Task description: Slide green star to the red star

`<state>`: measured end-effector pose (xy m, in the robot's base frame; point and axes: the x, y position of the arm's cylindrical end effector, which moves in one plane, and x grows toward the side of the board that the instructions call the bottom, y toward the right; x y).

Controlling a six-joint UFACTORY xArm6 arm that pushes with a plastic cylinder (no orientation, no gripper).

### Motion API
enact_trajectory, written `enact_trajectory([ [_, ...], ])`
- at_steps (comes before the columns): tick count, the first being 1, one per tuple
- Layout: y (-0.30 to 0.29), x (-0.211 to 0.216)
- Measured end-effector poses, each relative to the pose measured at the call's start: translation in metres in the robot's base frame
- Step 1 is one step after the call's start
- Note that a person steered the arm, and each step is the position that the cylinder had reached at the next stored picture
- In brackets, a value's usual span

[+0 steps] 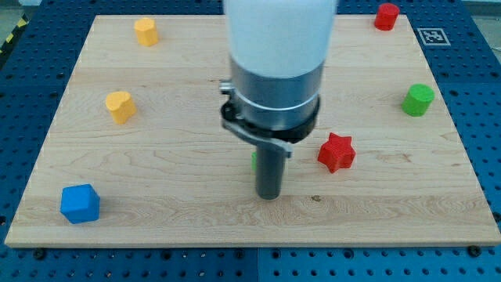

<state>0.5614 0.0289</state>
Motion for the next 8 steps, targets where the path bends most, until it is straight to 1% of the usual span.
enact_trajectory([
  [1, 0.015, 0.000],
  [2, 0.001, 0.002],
  [3, -0.053, 0.006],
  [5, -0.062, -0.019],
  [6, -0.036, -0.020],
  [7, 0.005, -0.020],
  [8, 0.008, -0.020],
])
